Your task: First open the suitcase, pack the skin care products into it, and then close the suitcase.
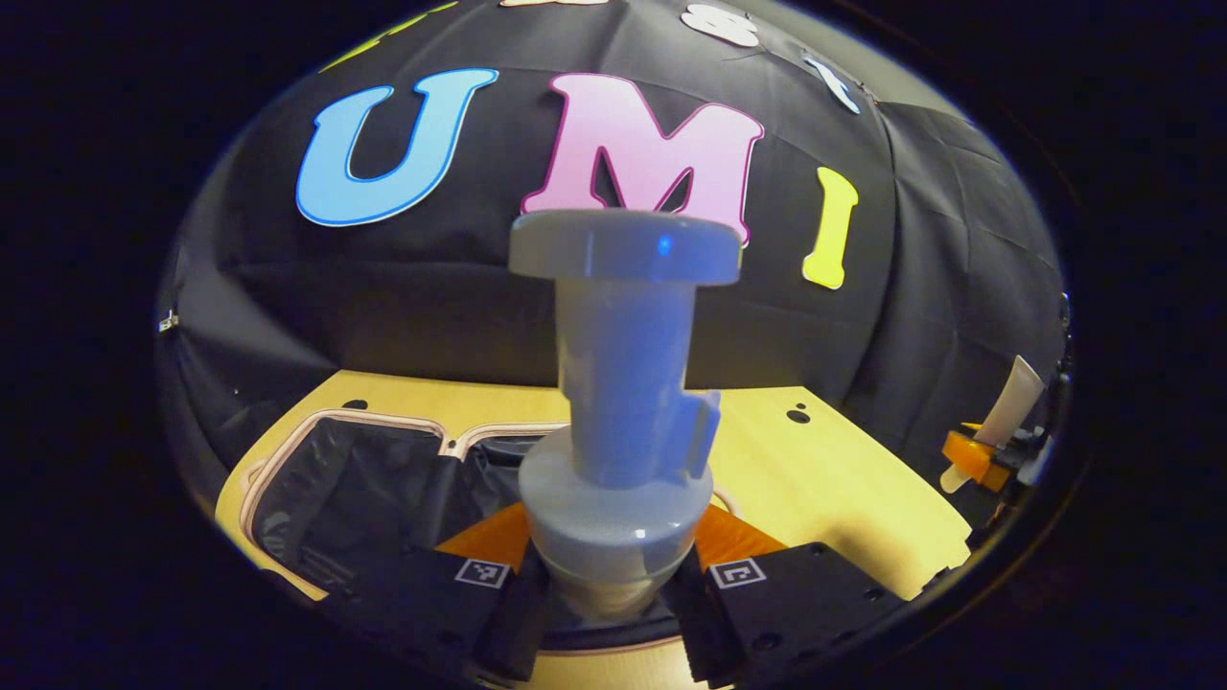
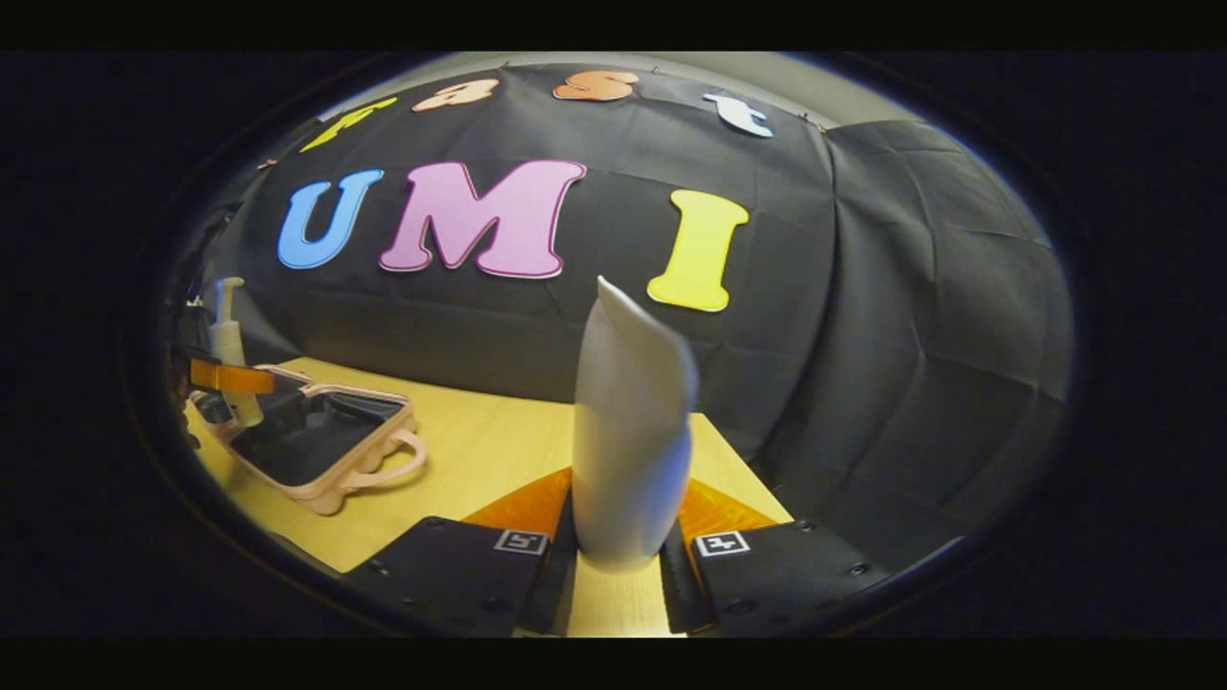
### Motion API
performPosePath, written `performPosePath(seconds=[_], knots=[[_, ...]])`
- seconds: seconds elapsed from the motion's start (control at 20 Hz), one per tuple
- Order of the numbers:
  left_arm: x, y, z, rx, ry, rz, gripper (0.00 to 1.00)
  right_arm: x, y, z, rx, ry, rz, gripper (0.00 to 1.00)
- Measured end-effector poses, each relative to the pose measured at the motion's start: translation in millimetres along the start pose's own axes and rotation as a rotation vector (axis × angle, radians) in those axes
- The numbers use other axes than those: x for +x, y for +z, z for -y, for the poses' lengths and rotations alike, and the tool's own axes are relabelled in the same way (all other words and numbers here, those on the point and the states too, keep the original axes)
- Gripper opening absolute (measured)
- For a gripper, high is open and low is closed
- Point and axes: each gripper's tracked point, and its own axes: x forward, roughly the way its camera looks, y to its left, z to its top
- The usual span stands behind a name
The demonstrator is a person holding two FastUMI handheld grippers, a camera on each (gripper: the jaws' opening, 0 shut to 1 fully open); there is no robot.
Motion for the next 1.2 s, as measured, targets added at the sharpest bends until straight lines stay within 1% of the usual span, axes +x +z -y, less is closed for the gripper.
performPosePath(seconds=[0.05,0.1,0.15,0.2,0.3,0.45,0.55,0.65,0.75,0.85,0.9,0.95,1.0,1.1,1.15,1.2], knots=[[-3.1,-6.6,-9.1,-0.004,-0.001,-0.034,0.64,-10.9,7.3,-6.4,-0.013,0.007,-0.001,0.40],[-5.3,-13.1,-15.7,-0.005,-0.010,-0.072,0.60,-20.6,17.0,-14.3,-0.022,0.020,0.013,0.41],[-6.0,-15.4,-20.5,-0.012,-0.023,-0.097,0.64,-30.1,29.8,-27.8,-0.025,0.043,0.032,0.41],[-2.3,-16.9,-23.1,-0.023,-0.044,-0.113,0.61,-36.2,39.6,-42.5,-0.033,0.069,0.045,0.40],[13.2,-32.8,-29.8,-0.027,-0.070,-0.188,0.60,-43.8,55.3,-75.0,-0.037,0.135,0.065,0.40],[42.1,-60.7,-39.3,-0.031,-0.041,-0.311,0.61,-52.6,80.3,-139.3,0.026,0.260,0.098,0.40],[56.6,-79.9,-43.0,-0.054,-0.024,-0.376,0.61,-52.9,89.8,-180.9,0.013,0.334,0.117,0.40],[67.8,-100.4,-47.3,-0.062,-0.008,-0.448,0.61,-50.0,88.3,-217.8,0.008,0.405,0.115,0.41],[74.8,-119.0,-49.9,-0.062,0.007,-0.530,0.61,-43.6,83.3,-243.4,0.026,0.458,0.098,0.41],[81.6,-115.8,-52.2,-0.054,0.016,-0.548,0.62,-33.1,77.8,-259.7,0.048,0.490,0.063,0.41],[84.5,-120.1,-54.2,-0.059,0.021,-0.600,0.64,-26.9,75.4,-265.4,0.060,0.500,0.048,0.36],[83.3,-121.8,-56.3,-0.071,0.038,-0.650,0.61,-19.6,73.6,-268.8,0.068,0.504,0.032,0.41],[84.6,-124.3,-57.9,-0.073,0.055,-0.694,0.61,-13.7,72.4,-270.9,0.077,0.505,0.022,0.41],[86.4,-125.8,-61.0,-0.077,0.099,-0.708,0.63,-3.5,71.4,-275.5,0.101,0.515,0.015,0.41],[85.0,-123.3,-62.0,-0.088,0.116,-0.702,0.63,2.2,68.0,-275.6,0.117,0.509,-0.007,0.41],[86.7,-118.7,-59.3,-0.119,0.117,-0.675,0.67,5.9,63.2,-276.5,0.136,0.505,-0.034,0.41]])
